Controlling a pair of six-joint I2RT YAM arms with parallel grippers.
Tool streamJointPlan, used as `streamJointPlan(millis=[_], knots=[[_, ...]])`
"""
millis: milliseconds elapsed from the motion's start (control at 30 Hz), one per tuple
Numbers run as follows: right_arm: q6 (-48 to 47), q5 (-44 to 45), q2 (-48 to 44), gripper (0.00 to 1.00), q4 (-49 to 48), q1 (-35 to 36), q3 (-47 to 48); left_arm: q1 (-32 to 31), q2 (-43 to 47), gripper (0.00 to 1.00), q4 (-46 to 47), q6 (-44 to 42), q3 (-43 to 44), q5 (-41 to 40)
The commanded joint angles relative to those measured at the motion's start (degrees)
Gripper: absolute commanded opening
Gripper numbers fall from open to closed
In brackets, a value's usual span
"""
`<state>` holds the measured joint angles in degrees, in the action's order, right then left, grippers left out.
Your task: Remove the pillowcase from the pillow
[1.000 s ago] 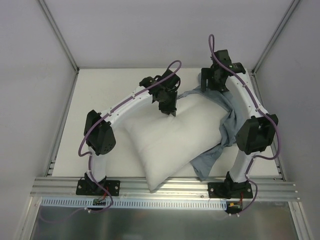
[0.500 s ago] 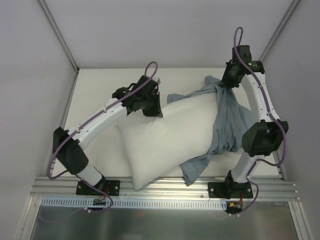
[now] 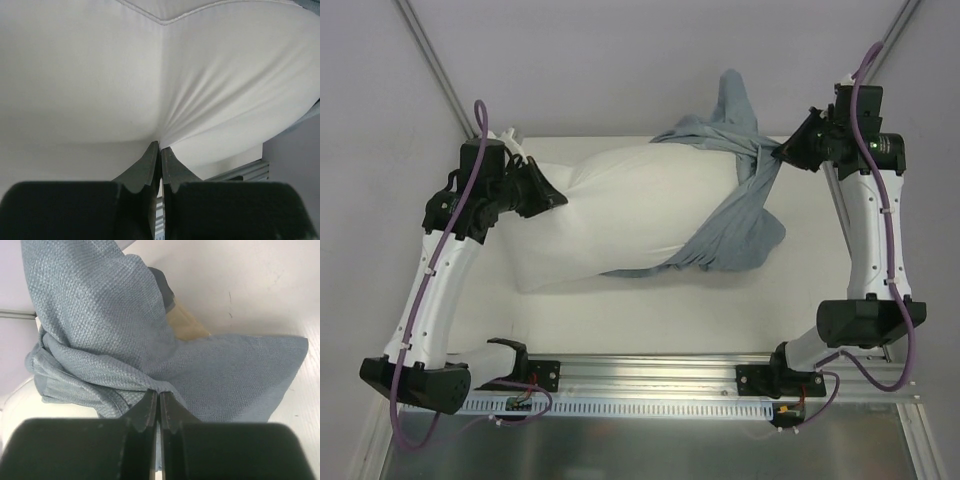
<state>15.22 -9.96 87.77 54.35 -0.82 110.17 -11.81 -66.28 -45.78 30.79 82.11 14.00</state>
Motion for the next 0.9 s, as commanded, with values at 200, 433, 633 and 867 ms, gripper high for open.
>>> streamJointPlan(millis=[200,433,633,867], knots=[[0.6,7.7,11.2,0.01,-6.4,-12.3,1.5,11.5,3.1,0.0,-9.9,-5.4,-0.5,-2.7],[-7.0,3.7,6.3,0.91,-7.4,-4.0,-6.8,9.5,-0.3,0.0,-8.8,-4.0,0.1,1.6],[-6.8,9.6,-10.1,0.98,-11.3,-2.2,-24.5,-12.9,-7.8,0.83,-8.8,-1.2,6.7,-10.3],[-9.4,20.7,-23.9,0.97,-10.2,-2.5,-38.9,-27.9,-23.8,0.97,-8.6,-0.6,17.9,-15.8]])
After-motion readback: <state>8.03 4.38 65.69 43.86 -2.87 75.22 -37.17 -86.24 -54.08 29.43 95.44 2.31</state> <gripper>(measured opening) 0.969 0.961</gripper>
